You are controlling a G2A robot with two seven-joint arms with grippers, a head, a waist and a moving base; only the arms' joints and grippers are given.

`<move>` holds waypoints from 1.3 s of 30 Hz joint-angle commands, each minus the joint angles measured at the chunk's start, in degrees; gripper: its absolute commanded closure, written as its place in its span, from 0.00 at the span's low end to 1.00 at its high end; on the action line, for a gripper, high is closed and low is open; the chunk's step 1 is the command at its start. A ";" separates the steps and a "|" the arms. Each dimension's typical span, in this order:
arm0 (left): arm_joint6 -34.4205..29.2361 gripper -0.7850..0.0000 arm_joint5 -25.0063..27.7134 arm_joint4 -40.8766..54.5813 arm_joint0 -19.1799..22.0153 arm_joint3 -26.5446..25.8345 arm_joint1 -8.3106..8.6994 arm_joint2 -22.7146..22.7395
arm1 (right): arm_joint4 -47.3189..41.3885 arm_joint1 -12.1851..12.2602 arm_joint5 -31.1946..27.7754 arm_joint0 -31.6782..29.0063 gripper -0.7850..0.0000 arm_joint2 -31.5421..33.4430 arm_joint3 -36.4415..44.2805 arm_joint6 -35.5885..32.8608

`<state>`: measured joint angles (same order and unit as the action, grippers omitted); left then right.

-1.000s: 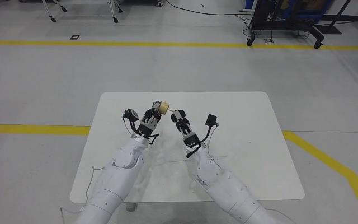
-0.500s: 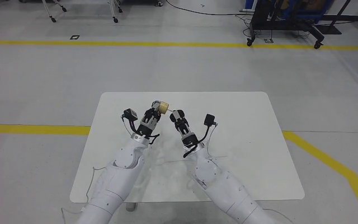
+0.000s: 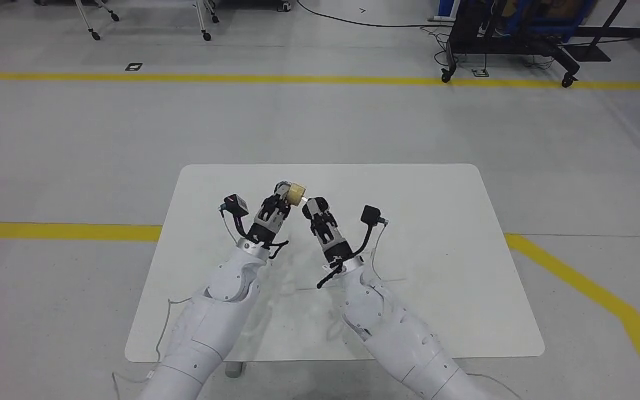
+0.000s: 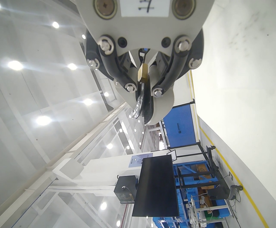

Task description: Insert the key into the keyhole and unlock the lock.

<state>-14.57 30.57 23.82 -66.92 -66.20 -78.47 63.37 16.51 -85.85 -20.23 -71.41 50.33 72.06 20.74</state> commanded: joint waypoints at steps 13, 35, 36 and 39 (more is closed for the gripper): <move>-0.24 1.00 0.95 -2.57 -0.30 -0.17 -0.30 0.60 | -3.66 -0.67 -0.17 0.28 0.00 1.39 -0.04 -4.77; -6.37 1.00 7.76 -2.23 0.01 2.63 0.01 4.23 | -34.55 1.15 0.00 -2.56 0.74 8.86 4.51 -35.64; -6.62 1.00 8.02 -2.04 0.09 2.77 -0.04 4.20 | -36.05 1.21 1.14 -2.55 0.75 9.21 4.62 -36.95; -7.07 1.00 8.52 -2.05 0.23 3.04 -0.11 4.16 | -38.93 1.33 2.40 -2.37 0.85 9.89 4.31 -39.97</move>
<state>-21.52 38.94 21.79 -66.73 -63.27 -78.56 67.52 -21.73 -84.57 -18.04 -73.86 59.98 76.56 -18.33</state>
